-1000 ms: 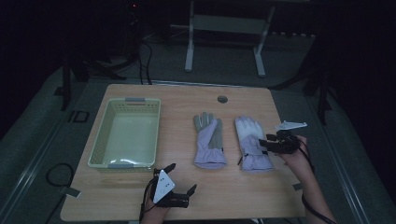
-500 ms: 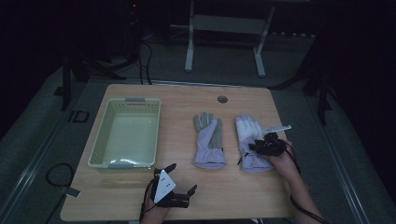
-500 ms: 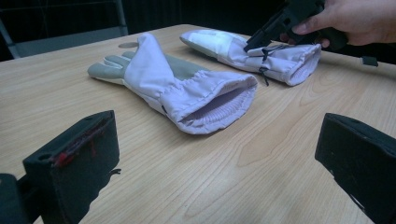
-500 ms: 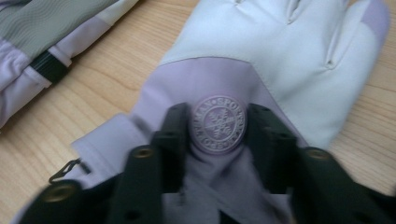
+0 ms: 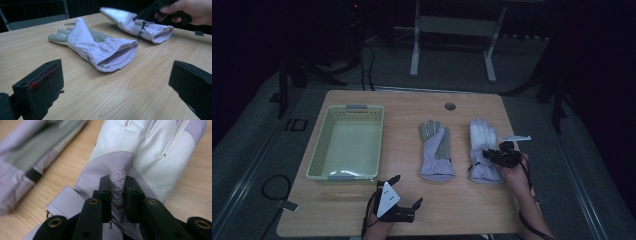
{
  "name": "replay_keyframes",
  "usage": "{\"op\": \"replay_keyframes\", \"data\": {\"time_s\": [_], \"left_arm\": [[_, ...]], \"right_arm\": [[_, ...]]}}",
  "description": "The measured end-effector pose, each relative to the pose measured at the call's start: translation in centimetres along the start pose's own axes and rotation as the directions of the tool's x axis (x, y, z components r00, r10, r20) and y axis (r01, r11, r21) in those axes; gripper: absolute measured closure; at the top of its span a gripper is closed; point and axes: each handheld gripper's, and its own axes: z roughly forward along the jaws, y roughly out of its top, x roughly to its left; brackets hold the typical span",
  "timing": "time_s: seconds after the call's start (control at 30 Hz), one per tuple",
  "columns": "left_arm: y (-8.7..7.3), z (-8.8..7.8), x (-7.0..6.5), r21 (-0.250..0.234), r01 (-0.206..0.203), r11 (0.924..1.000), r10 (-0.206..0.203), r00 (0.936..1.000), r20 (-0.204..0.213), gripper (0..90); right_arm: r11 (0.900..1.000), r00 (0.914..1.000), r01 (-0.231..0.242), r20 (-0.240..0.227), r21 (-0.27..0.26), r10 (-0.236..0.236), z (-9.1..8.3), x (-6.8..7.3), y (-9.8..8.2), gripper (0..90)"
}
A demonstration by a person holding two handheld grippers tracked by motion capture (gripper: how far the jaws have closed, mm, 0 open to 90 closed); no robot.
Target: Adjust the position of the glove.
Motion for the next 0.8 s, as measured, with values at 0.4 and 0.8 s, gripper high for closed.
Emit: {"op": "replay_keyframes", "data": {"time_s": [0.4, 0.8], "left_arm": [[0.0, 0.0, 0.0, 0.0, -0.001, 1.0, 0.001, 1.0, 0.002, 0.0], [0.0, 0.0, 0.0, 0.002, -0.003, 1.0, 0.003, 1.0, 0.002, 0.0]], "right_arm": [[0.995, 1.0, -0.007, -0.004, -0.097, 0.007, -5.2, 1.8, 3.8, 79.1], [0.988, 0.9996, 0.011, -0.024, -0.157, -0.015, -8.2, 5.2, 7.7, 78.9]]}}
